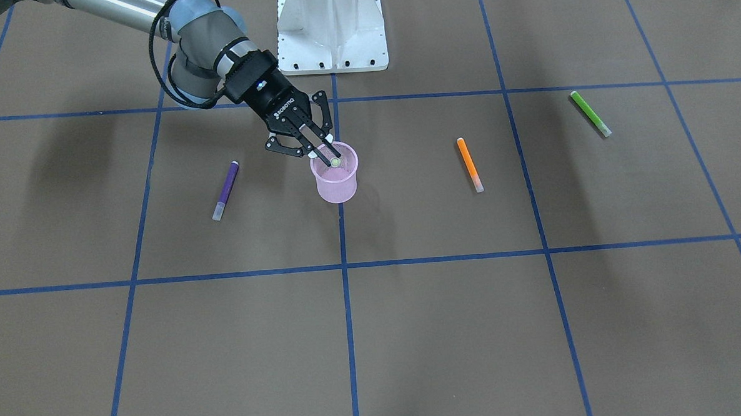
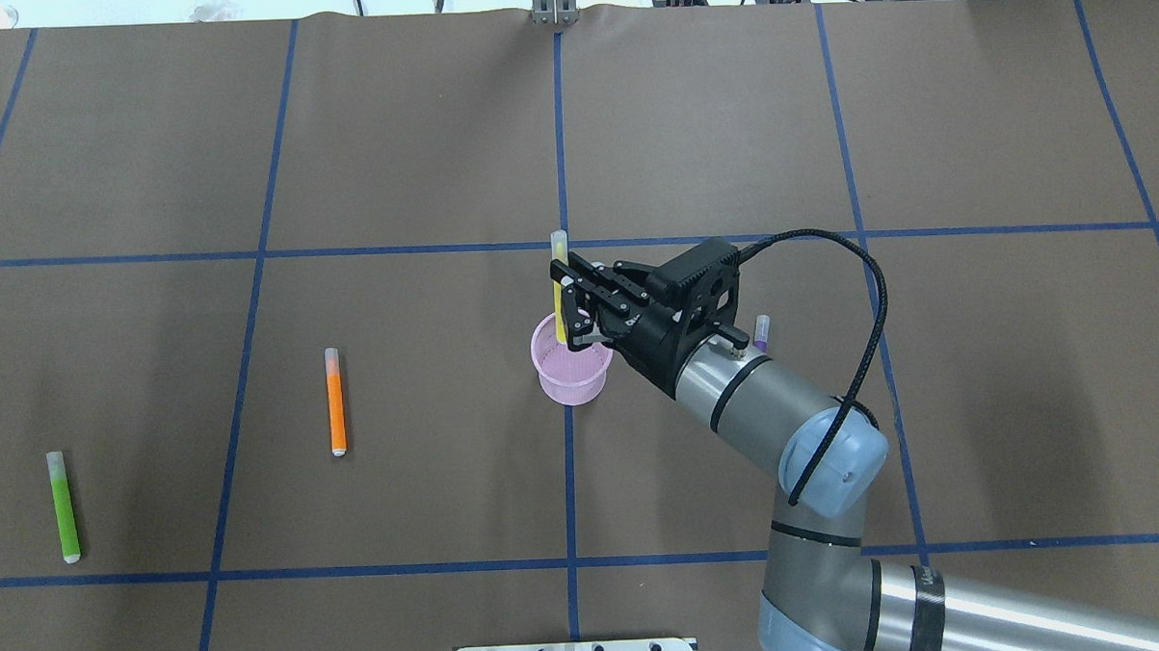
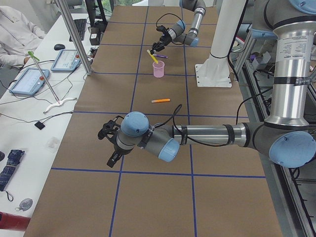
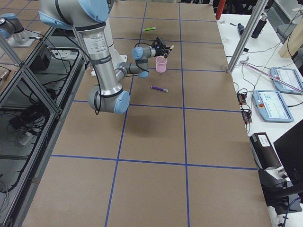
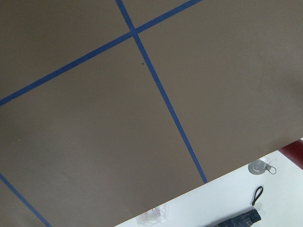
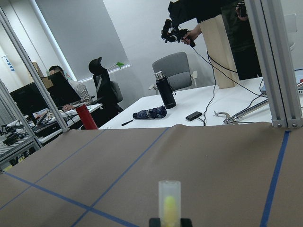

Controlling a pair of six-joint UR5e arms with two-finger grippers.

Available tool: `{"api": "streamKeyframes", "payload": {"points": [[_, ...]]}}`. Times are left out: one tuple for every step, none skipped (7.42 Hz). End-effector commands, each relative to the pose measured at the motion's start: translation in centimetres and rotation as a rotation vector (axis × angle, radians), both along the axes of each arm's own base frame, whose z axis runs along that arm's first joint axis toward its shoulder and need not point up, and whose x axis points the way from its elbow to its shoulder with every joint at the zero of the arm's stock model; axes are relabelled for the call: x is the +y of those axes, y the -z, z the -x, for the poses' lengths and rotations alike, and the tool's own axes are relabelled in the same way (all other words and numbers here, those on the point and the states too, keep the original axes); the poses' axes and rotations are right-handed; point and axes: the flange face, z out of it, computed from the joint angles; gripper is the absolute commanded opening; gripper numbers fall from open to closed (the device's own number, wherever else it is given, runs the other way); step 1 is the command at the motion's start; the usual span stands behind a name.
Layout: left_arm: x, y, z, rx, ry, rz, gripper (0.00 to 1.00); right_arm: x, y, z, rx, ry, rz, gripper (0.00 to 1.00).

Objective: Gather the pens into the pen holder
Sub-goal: 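Lower the highlighter into the cup and open the right gripper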

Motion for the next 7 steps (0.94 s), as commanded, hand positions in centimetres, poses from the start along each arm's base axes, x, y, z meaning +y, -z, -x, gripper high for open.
{"api": "streamKeyframes", "payload": {"points": [[0.02, -0.51, -0.02, 0.0, 0.0, 0.01, 1.0, 3.22, -0.85, 2.38, 0.059, -0.016, 0.0, 0.0], [0.02, -0.59, -0.02, 0.0, 0.0, 0.012, 1.0, 3.04, -1.14, 2.66, 0.082, -0.031, 0.007, 0.0], [0.09, -0.67, -0.02, 0.001, 0.0, 0.013, 1.0, 2.92, -1.1, 2.83, 0.099, -0.04, 0.012, 0.0], [0.1, -0.83, -0.02, 0.0, -0.001, 0.015, 1.0, 2.66, -1.21, 2.85, 0.113, -0.071, 0.023, 0.93], [0.09, -0.81, -0.1, 0.0, -0.003, 0.014, 1.0, 2.48, -0.99, 2.69, 0.118, -0.118, 0.033, 0.99], [-0.26, -0.28, -0.1, 0.001, -0.004, 0.004, 1.0, 2.44, -1.06, 2.86, 0.137, -0.118, 0.037, 0.99], [-0.33, -0.19, -0.09, 0.001, -0.004, 0.003, 1.0, 2.45, -0.53, 2.86, 0.154, -0.117, 0.039, 0.99]]}}
